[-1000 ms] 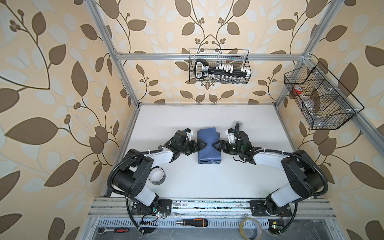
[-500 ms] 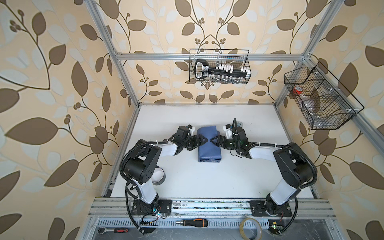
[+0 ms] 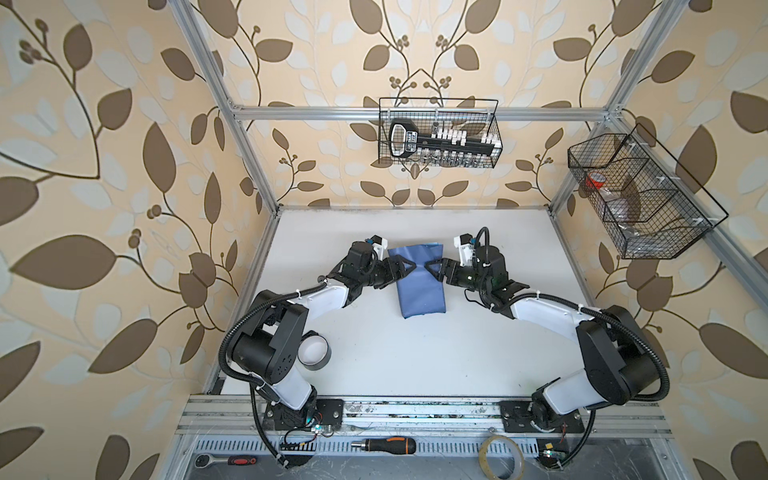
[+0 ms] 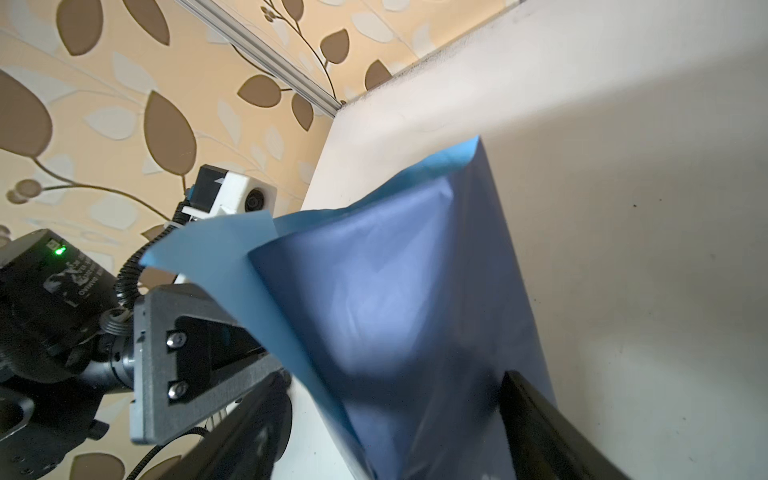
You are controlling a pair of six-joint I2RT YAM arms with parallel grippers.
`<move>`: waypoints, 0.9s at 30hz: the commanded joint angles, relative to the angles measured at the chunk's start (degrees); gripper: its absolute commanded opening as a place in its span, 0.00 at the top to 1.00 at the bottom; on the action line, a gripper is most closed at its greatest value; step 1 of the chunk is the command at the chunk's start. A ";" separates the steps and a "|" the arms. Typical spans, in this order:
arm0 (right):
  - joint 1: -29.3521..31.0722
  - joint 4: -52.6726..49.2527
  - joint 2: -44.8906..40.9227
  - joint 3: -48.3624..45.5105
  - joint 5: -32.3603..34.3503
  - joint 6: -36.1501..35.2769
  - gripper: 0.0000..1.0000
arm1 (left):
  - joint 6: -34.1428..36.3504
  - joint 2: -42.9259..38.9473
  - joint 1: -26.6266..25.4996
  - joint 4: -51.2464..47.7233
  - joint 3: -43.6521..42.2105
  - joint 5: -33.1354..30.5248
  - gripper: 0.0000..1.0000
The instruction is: Wrap the gift box in paper
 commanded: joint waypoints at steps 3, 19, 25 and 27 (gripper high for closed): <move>3.01 3.11 -0.76 -1.24 -2.12 1.87 0.23 | 0.43 -3.46 -2.36 2.97 1.54 5.18 0.19; 6.71 13.83 -5.99 -12.57 3.15 4.09 0.29 | 5.32 -9.20 -5.68 -1.60 -2.36 0.81 0.21; 8.96 16.58 -6.61 -14.65 5.40 2.04 0.30 | 6.63 -12.73 -6.26 -2.75 -5.25 -1.91 0.22; 9.17 17.78 -6.39 -14.82 5.06 1.54 0.30 | 6.63 -13.62 -6.26 -2.54 -6.20 -2.34 0.21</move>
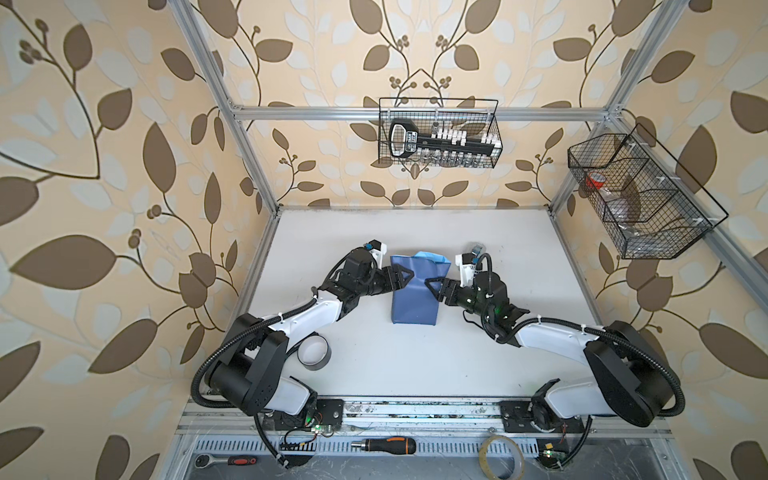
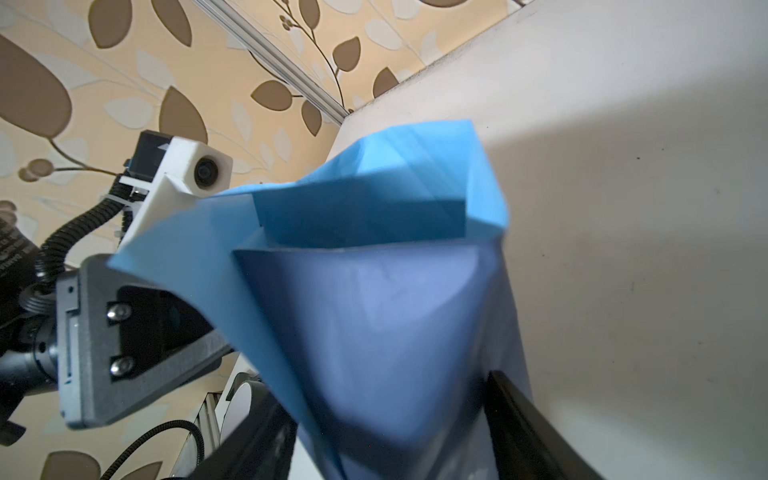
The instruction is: Wrap the gift box in paper
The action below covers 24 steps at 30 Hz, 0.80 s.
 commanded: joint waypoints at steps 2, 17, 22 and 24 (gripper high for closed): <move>2.05 5.46 -0.18 -0.58 -4.02 -1.09 0.29 | 1.36 -3.46 -2.68 2.40 -0.82 4.11 0.20; 6.33 0.36 -4.89 -4.09 4.77 -5.53 0.29 | 1.86 -6.32 -4.58 3.60 -6.71 1.81 0.31; 9.39 -4.62 -9.09 -5.76 14.92 -6.27 0.29 | 3.81 -7.96 -6.16 1.53 -8.70 -1.01 0.37; 9.99 -7.01 -10.53 -5.68 18.78 -6.45 0.29 | 4.93 -8.32 -6.75 0.25 -8.98 -1.85 0.38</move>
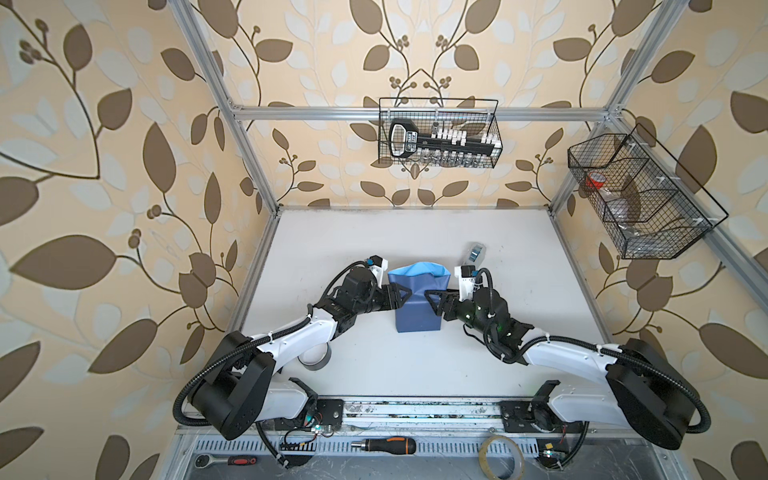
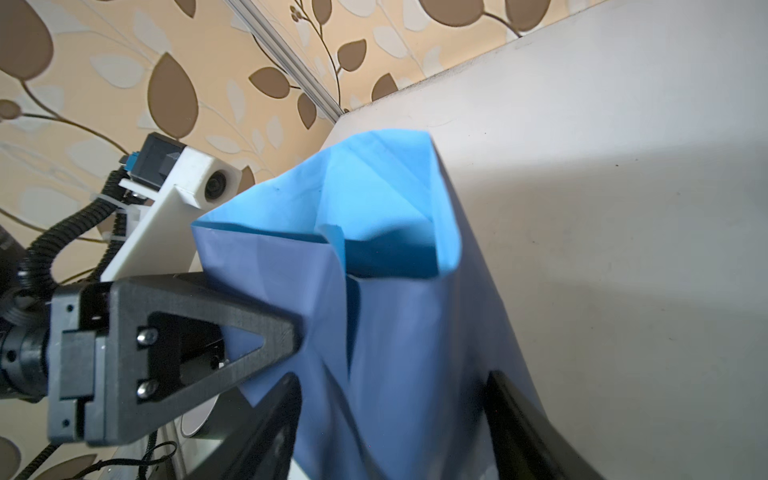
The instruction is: Wrap the gift box in paper
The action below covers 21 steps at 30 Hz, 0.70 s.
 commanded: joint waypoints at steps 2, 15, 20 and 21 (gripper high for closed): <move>1.50 -5.16 -2.64 -0.19 7.45 -1.22 0.28 | 3.22 -1.87 -2.30 -1.42 -0.68 0.71 0.39; -1.25 -15.47 -1.41 3.56 9.89 -4.70 0.22 | 4.33 -1.86 -2.50 -2.09 -1.03 0.32 0.38; -0.11 -14.78 -0.86 1.12 9.92 -4.55 0.26 | 4.55 -3.74 -2.53 -4.73 0.20 -3.99 0.29; 0.01 -14.41 -1.05 0.44 10.15 -4.51 0.27 | 4.52 -4.27 -2.51 -5.33 0.58 -5.54 0.27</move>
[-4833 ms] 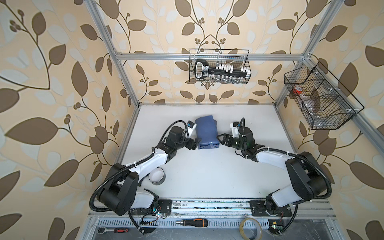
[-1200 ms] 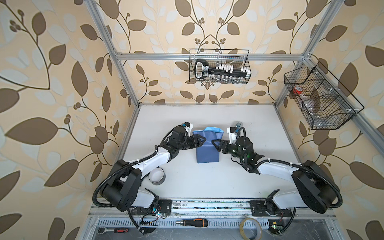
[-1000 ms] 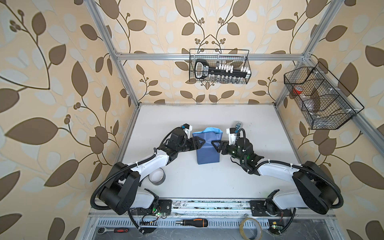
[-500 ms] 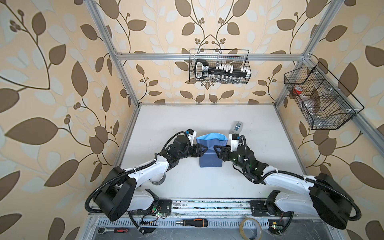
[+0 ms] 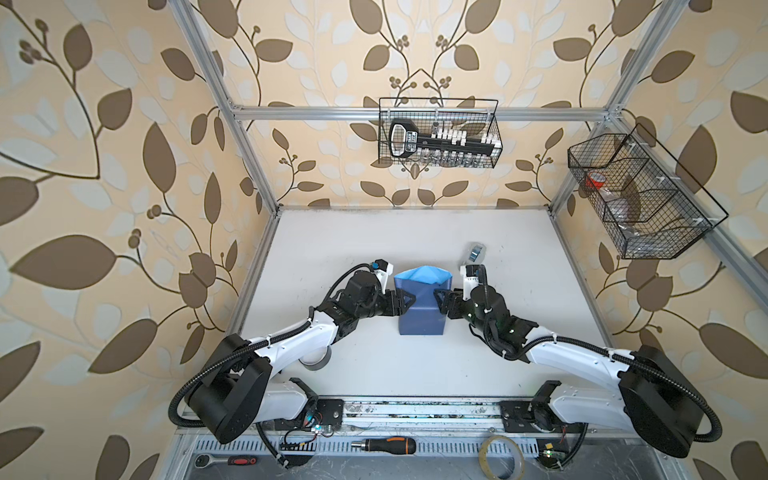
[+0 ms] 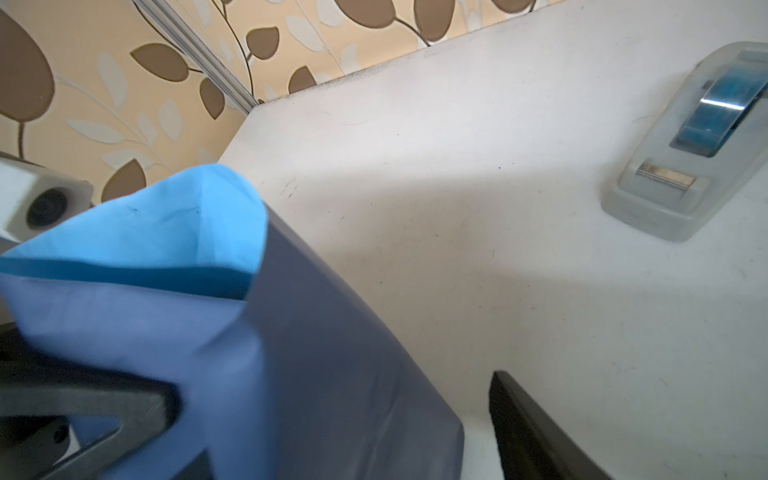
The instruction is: Wrap the gift box in paper
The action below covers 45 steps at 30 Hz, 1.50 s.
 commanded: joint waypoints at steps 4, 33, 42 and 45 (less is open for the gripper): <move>0.66 -1.47 -0.20 -3.37 0.88 -1.55 0.30 | 2.94 -1.78 -0.51 -6.08 4.02 -7.41 0.24; 0.82 -5.37 1.45 0.10 1.41 -6.53 0.37 | 8.93 -0.57 -1.68 -12.37 7.72 -13.59 0.31; 0.79 -3.67 0.94 -2.37 0.51 -5.43 0.41 | 13.22 0.71 -1.85 -18.38 12.67 -18.40 0.46; 0.76 -3.76 0.76 -2.06 0.37 -5.56 0.41 | 14.16 2.62 -3.16 -19.43 13.23 -19.83 0.54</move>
